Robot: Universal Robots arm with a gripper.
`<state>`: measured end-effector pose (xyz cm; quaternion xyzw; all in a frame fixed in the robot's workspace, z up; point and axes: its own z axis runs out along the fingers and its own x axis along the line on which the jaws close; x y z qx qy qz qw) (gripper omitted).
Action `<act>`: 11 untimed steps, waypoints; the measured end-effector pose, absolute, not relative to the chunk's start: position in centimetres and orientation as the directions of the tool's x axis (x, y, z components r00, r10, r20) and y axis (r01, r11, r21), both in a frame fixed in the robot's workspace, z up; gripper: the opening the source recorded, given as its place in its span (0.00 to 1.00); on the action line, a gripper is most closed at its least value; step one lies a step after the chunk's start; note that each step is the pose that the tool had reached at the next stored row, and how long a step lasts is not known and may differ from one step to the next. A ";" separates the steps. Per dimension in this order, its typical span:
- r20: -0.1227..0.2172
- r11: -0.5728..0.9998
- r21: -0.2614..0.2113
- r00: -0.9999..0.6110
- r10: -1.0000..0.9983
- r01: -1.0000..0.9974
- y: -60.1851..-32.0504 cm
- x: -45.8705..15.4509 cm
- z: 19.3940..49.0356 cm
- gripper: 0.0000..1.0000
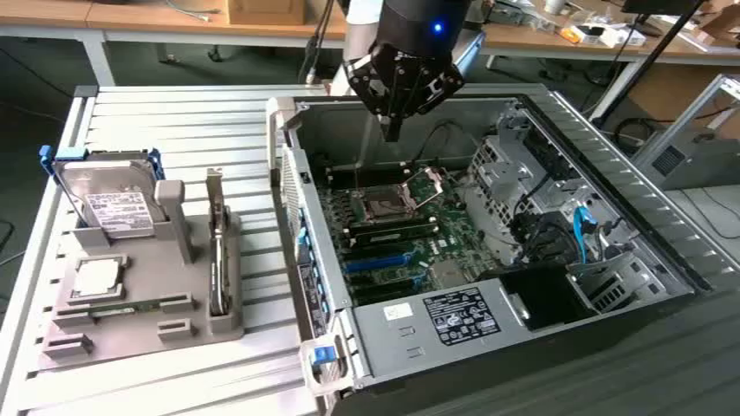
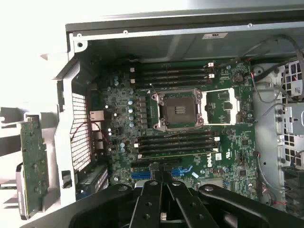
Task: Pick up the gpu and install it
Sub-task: 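Reach for the gpu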
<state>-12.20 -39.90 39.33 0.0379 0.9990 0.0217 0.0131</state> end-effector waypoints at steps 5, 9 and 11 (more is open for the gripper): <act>-0.024 0.996 0.044 -0.997 0.076 0.075 -39.9 -12.2 39.3 0.11; -0.024 0.996 0.044 -0.997 0.076 0.075 -39.9 -12.2 39.3 0.11; -0.024 0.996 0.044 -0.997 0.076 0.075 -39.9 -12.2 39.3 0.11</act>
